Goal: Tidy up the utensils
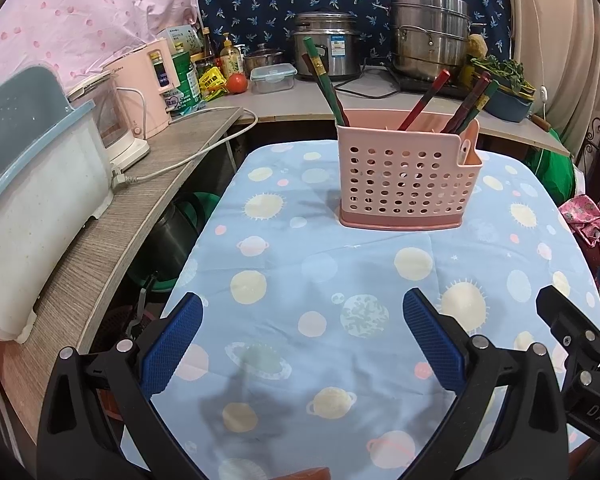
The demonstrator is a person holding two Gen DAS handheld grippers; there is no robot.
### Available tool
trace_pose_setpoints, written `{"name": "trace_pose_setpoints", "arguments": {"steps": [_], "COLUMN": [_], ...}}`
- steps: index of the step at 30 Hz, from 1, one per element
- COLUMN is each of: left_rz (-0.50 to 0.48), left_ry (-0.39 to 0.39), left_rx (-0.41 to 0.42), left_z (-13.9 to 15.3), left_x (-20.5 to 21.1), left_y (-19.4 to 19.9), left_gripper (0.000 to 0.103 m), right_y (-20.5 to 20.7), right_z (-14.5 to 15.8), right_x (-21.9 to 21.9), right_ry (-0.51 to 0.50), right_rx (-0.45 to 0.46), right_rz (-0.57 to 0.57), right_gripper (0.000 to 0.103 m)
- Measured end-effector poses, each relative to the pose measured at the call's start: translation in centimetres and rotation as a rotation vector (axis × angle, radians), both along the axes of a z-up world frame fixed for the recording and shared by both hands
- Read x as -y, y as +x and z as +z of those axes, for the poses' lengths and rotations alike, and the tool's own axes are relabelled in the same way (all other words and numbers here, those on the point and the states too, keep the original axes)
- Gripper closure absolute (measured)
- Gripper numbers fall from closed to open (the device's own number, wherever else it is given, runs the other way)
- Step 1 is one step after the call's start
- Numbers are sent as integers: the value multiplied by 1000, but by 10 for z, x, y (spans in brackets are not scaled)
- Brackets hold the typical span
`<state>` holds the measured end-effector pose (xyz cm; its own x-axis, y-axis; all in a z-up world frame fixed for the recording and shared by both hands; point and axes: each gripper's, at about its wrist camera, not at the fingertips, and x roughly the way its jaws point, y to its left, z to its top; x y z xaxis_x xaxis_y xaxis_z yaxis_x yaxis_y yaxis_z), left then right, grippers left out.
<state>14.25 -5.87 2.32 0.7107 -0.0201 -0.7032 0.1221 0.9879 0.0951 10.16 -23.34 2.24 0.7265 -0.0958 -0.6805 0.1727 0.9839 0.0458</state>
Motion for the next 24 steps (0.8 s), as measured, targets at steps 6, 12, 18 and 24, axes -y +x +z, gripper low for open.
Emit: {"name": "trace_pose_setpoints", "arguments": {"steps": [6,12,18,24], "left_rz": [1,1,9,13], "left_ry": [0,-1,-6,-16], "left_rx": [1,-1,3,-3], "left_z": [0,0,1,2], "left_x": [0,0,-2,-4], "left_y": [0,1,2,3], "left_gripper": [7,7,7,7], "right_y": [0,0,0,1], "right_z": [-1,-1,1,2], "right_x": [0,0,1,2], "right_ry": [-2,-4,-6,-10], "right_rx": [0,0,4,4], "right_rz": [-4,-5,-7,-9], "right_gripper": [7,7,7,7]}}
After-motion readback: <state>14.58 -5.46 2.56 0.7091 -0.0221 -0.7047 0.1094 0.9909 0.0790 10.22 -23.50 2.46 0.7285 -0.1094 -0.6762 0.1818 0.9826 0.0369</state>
